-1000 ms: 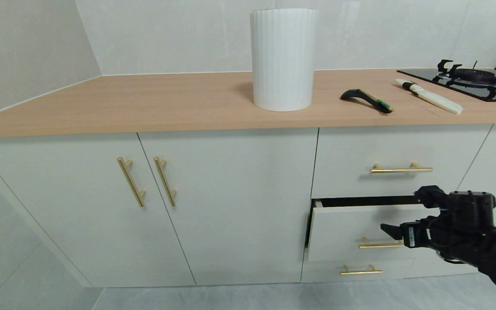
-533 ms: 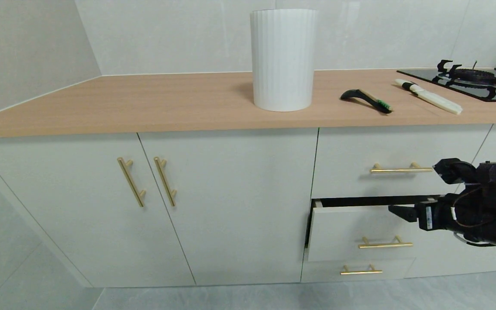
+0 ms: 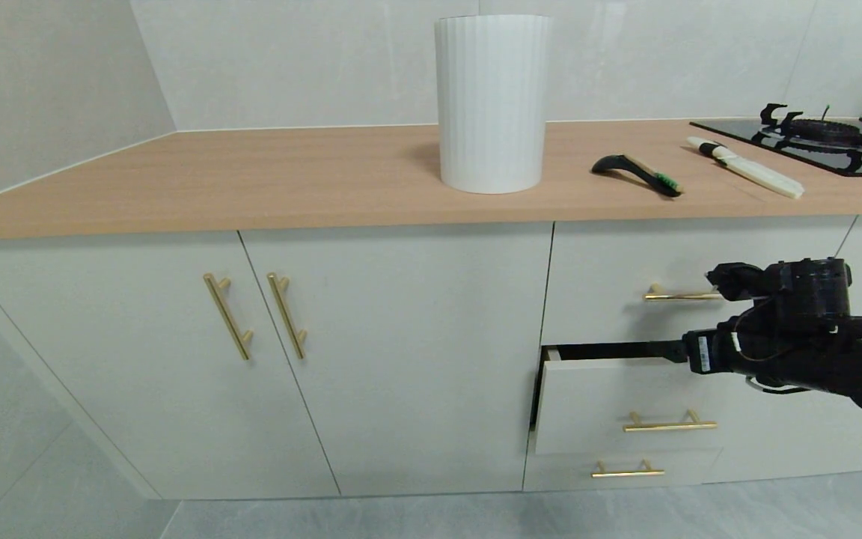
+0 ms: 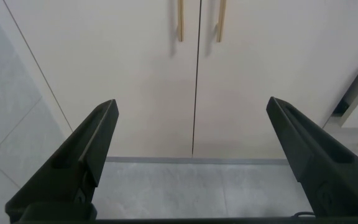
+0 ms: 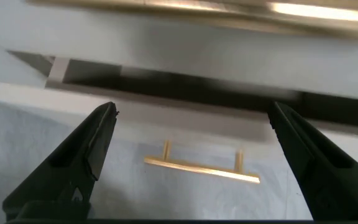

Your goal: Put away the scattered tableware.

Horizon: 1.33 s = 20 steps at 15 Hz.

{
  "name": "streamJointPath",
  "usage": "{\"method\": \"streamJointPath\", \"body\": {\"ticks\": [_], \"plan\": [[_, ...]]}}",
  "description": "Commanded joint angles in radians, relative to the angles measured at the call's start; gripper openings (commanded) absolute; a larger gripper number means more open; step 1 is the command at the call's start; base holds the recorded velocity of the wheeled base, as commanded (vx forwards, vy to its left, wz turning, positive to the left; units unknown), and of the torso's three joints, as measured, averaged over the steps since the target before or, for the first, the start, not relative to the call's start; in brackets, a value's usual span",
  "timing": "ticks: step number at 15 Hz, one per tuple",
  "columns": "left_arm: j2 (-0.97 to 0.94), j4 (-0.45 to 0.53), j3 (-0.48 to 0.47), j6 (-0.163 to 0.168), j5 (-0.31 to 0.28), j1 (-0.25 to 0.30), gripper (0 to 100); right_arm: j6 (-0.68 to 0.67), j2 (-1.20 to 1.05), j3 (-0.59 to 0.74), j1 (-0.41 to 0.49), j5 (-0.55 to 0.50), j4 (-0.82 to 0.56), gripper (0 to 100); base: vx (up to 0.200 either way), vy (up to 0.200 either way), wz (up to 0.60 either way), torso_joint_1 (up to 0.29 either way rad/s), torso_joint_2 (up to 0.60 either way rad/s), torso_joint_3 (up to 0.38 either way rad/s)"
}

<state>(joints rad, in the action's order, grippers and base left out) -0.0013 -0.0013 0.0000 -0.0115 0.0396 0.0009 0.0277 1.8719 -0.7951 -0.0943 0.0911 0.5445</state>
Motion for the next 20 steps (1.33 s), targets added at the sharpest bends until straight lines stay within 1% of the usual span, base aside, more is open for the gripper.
{"method": "streamJointPath", "body": {"ticks": [1,3,5,6,13,17,20], "plan": [[0.001,0.0,0.0,-0.001,0.0,0.001,100,0.0,0.078,-0.038,-0.013,-0.002,0.003,100,0.0,0.0,0.0,0.0,0.0,0.0],[0.001,0.0,0.0,-0.001,0.0,0.001,100,0.001,0.121,-0.072,-0.018,-0.005,0.002,100,0.0,0.0,0.0,0.0,0.0,0.0],[0.001,0.0,0.0,-0.001,0.0,0.001,100,0.001,0.128,-0.076,-0.018,-0.005,0.003,100,0.0,0.0,0.0,0.0,0.0,0.0],[0.001,0.0,0.0,-0.001,0.0,0.001,100,0.001,0.165,-0.111,-0.018,-0.007,0.003,100,0.0,0.0,0.0,0.0,0.0,0.0],[0.001,0.0,0.0,-0.001,0.0,0.001,100,0.006,0.187,-0.116,-0.03,-0.01,-0.011,100,0.0,0.0,0.0,0.0,0.0,0.0],[0.001,0.0,0.0,-0.001,0.0,0.001,100,0.009,0.139,-0.096,-0.032,-0.016,-0.083,100,0.0,0.0,0.0,0.0,0.0,0.0],[0.001,0.0,0.0,-0.001,0.0,0.001,100,0.008,0.058,-0.096,-0.032,-0.016,-0.216,100,0.0,0.0,0.0,0.0,0.0,0.0]]}}
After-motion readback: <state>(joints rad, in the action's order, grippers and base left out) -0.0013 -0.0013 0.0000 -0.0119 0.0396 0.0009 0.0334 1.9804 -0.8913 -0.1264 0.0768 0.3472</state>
